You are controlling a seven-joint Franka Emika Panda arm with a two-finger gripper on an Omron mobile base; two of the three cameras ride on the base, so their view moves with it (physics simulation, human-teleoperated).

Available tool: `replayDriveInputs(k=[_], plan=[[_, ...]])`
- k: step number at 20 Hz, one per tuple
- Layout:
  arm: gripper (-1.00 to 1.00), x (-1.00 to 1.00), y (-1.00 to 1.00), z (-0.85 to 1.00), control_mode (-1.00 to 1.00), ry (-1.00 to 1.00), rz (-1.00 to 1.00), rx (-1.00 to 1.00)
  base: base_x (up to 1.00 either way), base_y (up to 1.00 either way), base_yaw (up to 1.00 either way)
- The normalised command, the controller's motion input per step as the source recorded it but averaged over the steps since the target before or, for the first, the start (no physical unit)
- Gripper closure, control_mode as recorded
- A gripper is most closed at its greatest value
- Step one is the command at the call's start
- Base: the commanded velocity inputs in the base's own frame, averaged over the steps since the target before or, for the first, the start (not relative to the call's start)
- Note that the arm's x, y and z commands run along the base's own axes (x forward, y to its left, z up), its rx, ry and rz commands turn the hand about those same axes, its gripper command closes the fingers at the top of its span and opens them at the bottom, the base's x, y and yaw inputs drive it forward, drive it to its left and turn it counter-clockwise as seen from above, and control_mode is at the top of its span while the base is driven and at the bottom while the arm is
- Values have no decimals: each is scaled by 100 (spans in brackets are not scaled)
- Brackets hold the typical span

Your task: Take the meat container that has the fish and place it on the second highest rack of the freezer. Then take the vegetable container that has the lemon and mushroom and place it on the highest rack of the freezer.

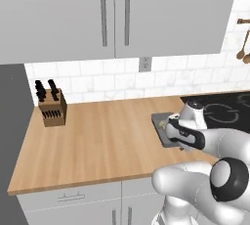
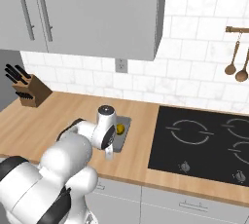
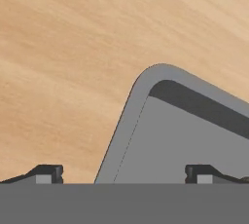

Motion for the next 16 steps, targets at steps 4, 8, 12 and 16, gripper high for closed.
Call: replayDriveInputs(k=[4, 8, 12, 16], plan=[[-100, 27, 0, -26, -100, 0, 1, 0, 0, 0, 0], [100, 20, 0, -21, -100, 0, 1, 0, 0, 0, 0], [100, 11, 0, -8, -100, 0, 0, 0, 0, 0, 0], [100, -11, 0, -3, -100, -7, 0, 0, 0, 0, 0]])
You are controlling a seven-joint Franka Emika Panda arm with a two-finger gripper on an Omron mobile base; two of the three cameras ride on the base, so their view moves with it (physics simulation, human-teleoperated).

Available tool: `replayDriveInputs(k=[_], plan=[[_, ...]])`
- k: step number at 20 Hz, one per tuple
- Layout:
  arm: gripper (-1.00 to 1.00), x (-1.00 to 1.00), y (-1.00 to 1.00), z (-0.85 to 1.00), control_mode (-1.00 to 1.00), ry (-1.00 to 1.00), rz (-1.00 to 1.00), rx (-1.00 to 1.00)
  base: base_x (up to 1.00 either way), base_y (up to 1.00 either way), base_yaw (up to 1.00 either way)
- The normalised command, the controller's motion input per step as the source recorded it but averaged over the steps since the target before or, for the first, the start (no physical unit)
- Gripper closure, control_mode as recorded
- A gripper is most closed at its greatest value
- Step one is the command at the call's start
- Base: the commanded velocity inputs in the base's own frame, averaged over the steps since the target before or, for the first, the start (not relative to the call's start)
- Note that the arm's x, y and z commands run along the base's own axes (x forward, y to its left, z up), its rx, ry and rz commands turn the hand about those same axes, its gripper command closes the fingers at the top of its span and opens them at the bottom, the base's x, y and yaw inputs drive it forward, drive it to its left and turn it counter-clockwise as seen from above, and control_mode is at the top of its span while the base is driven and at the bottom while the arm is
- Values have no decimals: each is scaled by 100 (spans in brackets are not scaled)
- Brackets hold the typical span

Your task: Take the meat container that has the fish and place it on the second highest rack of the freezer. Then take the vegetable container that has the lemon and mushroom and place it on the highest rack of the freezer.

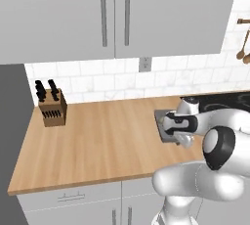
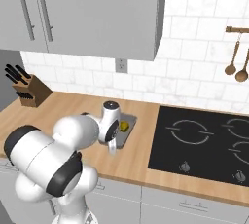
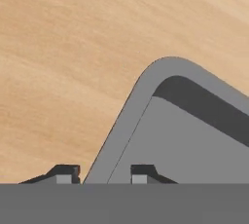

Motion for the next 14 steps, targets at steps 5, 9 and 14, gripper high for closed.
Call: replayDriveInputs(k=[5, 9, 14], plan=[[100, -56, -1, 35, -100, -19, 5, 0, 0, 0, 0], [100, -26, 3, 81, -100, -14, 14, 0, 0, 0, 0], [100, -29, 15, 86, -100, -12, 12, 0, 0, 0, 0]])
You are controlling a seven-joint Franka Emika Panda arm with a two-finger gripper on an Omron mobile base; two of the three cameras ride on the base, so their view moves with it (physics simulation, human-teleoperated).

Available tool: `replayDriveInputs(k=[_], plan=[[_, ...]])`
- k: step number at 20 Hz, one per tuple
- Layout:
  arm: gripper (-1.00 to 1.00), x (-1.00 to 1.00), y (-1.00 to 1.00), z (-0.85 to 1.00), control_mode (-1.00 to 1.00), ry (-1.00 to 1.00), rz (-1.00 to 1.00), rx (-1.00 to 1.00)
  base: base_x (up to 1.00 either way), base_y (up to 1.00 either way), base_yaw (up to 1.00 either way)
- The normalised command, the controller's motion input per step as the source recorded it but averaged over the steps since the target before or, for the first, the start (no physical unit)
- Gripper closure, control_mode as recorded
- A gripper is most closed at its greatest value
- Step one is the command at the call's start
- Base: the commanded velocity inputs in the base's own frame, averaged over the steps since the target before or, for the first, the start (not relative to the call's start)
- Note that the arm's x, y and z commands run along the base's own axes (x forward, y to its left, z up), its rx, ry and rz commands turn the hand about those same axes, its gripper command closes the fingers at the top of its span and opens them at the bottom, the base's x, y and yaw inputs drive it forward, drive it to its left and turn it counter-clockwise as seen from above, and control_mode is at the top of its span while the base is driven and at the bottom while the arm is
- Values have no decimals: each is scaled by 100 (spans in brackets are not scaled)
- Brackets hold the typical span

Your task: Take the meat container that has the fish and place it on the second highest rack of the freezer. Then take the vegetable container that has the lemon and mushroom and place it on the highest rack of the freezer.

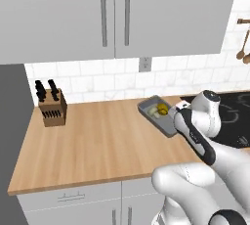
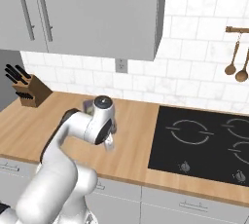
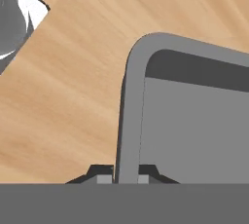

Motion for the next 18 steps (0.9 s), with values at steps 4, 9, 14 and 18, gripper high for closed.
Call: replayDriveInputs(k=[4, 9, 14, 18], plan=[[100, -45, 34, 81, -100, 0, -2, 3, 0, 0, 0], [100, -26, 62, 56, -100, 0, -29, 13, 0, 0, 0], [100, -11, 36, 29, -100, 2, -40, 24, 0, 0, 0], [100, -16, 3, 9, -100, 4, -22, 14, 0, 0, 0]])
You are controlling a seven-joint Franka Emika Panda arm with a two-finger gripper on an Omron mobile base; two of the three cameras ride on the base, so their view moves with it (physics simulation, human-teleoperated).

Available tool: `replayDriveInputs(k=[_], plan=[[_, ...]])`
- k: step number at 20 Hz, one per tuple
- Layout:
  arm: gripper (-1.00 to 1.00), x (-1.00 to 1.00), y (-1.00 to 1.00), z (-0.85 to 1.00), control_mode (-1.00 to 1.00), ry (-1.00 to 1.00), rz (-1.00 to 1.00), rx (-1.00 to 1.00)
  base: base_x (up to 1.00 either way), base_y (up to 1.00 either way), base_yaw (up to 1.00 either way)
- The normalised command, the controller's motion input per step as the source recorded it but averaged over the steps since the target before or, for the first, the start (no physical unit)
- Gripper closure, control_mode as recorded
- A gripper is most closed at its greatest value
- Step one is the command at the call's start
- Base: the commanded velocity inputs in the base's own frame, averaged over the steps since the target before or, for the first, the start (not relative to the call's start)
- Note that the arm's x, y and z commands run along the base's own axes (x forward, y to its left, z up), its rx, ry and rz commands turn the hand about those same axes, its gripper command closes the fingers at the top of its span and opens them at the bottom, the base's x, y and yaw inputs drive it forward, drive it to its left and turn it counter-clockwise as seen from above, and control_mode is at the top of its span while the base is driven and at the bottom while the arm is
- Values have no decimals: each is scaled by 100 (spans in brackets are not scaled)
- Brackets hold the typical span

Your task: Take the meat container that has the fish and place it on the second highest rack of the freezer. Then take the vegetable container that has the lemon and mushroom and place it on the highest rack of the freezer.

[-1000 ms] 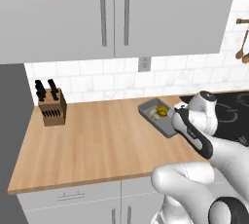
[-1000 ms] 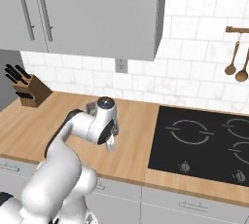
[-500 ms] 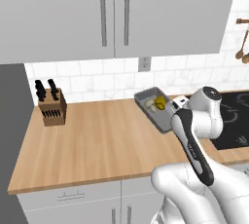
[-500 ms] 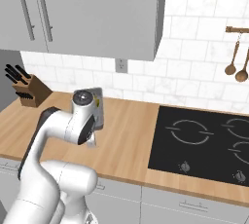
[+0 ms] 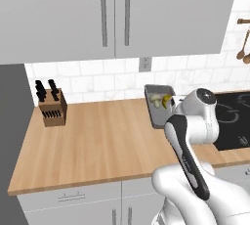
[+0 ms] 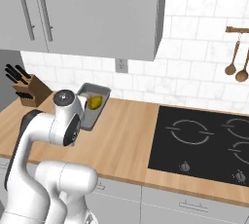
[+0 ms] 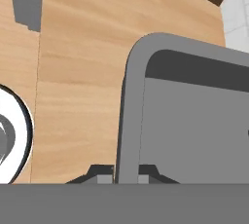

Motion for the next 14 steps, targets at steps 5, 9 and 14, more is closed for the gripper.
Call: replayDriveInputs(k=[5, 9, 14], plan=[[100, -26, 0, 1, -100, 0, 1, -1, 0, 0, 0], [100, -58, 0, 12, -100, 0, 4, -5, 0, 0, 0], [100, -16, 0, 1, 100, 0, 0, -2, -79, 4, 4]])
